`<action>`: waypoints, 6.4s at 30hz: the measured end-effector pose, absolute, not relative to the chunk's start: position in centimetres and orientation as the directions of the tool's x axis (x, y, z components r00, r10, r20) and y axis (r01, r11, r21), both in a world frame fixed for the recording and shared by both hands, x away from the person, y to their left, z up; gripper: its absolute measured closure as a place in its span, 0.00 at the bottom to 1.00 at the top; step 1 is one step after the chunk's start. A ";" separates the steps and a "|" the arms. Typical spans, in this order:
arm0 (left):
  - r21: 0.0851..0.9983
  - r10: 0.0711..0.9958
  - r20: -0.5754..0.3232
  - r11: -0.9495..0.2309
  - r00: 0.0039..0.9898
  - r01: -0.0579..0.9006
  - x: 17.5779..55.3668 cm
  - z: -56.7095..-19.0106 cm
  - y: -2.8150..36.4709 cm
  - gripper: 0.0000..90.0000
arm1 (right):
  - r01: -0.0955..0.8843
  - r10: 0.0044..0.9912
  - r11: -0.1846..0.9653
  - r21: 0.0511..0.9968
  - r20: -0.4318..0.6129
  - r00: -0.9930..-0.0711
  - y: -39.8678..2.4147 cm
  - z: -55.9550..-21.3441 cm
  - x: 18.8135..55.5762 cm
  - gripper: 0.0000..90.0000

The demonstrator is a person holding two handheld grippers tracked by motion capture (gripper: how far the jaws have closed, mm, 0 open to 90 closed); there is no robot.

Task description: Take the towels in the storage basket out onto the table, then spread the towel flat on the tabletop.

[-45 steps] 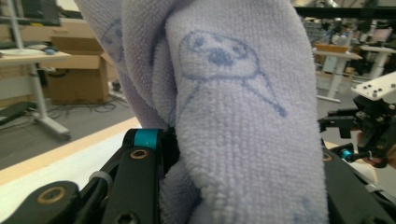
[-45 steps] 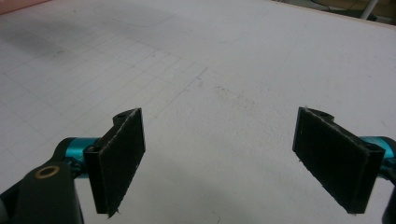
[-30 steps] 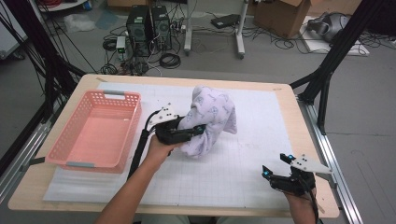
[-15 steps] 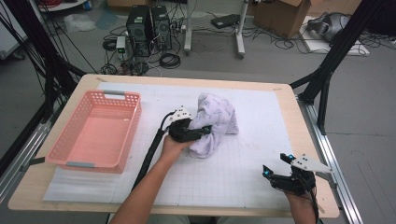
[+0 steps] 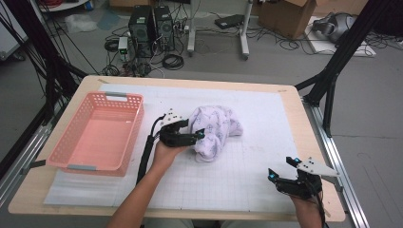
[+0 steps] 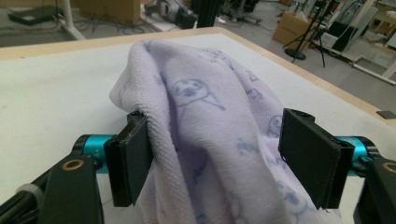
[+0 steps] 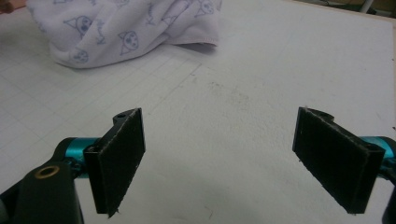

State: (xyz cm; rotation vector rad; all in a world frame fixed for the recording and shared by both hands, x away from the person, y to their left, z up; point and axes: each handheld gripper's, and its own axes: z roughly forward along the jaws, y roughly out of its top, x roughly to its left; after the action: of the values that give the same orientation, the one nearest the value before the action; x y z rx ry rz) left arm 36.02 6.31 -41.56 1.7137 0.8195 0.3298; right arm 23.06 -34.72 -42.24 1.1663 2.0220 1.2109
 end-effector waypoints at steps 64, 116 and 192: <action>0.936 0.667 -0.187 -0.101 0.721 0.336 29.7 -43.6 11.8 0.31 | 0.494 0.816 0.330 0.804 0.019 -0.577 -31.3 -43.6 28.0 0.17; 0.920 0.677 -0.257 -0.047 0.690 0.389 30.5 -44.1 12.3 0.33 | 0.444 0.731 0.441 0.780 -0.025 -0.682 -31.0 -40.5 24.6 0.73; 0.906 0.674 -0.237 -0.105 0.699 0.409 30.7 -44.8 11.9 0.35 | 0.576 0.835 0.357 0.735 0.025 -0.549 -31.1 -40.8 35.9 0.55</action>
State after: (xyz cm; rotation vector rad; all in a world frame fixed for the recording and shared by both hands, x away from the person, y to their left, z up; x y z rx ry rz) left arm 30.75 11.87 -44.82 1.7312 0.8709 0.2808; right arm 35.86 -31.14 -40.81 1.2403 2.2701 1.0137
